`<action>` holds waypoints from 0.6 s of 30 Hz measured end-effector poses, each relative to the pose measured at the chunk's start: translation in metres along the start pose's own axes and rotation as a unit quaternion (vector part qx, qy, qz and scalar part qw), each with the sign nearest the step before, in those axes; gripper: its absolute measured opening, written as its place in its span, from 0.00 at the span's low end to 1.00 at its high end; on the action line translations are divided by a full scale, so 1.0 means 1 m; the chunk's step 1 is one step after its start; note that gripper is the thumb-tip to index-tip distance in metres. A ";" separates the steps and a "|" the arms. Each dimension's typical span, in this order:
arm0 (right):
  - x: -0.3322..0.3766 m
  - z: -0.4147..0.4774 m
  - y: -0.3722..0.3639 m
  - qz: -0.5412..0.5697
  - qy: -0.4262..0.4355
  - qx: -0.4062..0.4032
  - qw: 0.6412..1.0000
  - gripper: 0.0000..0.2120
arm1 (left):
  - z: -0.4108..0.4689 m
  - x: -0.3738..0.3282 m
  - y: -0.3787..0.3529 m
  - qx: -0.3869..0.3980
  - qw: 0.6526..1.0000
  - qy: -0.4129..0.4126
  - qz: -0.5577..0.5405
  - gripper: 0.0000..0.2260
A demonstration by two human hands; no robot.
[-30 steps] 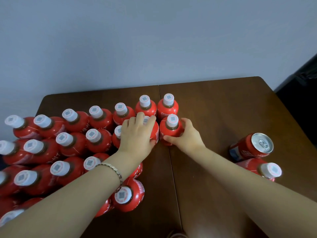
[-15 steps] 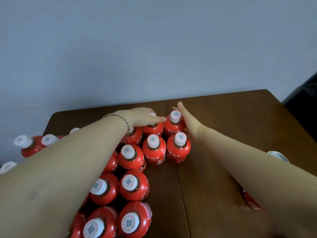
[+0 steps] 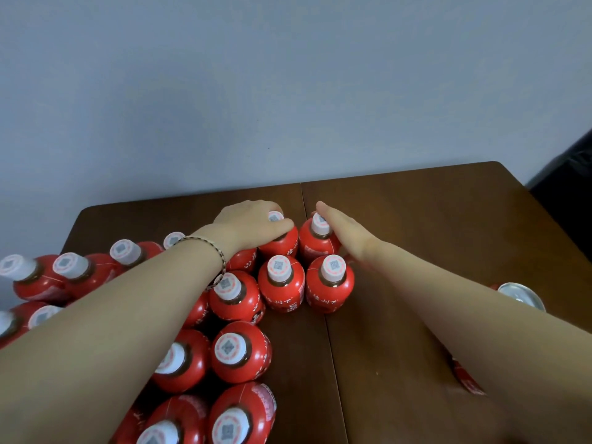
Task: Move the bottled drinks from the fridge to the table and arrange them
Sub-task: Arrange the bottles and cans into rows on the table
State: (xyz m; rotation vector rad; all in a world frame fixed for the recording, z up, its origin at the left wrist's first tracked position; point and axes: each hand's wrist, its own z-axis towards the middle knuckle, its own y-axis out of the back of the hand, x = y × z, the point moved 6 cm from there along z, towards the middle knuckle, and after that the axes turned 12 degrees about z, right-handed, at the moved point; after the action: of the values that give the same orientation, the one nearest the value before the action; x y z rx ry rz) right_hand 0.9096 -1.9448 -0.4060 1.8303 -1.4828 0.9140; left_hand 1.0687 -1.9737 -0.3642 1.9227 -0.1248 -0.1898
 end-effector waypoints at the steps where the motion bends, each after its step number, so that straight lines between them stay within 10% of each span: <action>1: -0.001 -0.002 0.000 -0.002 0.000 0.002 1.000 0.29 | -0.001 -0.001 0.000 -0.001 1.000 -0.002 0.001 0.15; 11: -0.042 -0.040 0.012 0.055 -0.066 -0.118 0.989 0.36 | -0.005 -0.003 -0.001 -0.030 0.999 0.005 0.016 0.14; 18: -0.059 -0.077 -0.024 0.389 -0.150 -0.069 0.906 0.32 | -0.011 -0.008 -0.001 0.001 0.998 0.029 0.061 0.18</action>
State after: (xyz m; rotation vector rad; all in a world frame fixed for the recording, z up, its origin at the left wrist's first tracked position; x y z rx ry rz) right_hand 0.9141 -1.8448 -0.4098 1.2938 -2.4910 0.8489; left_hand 1.0629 -1.9616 -0.3605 1.9137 -0.2029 -0.0513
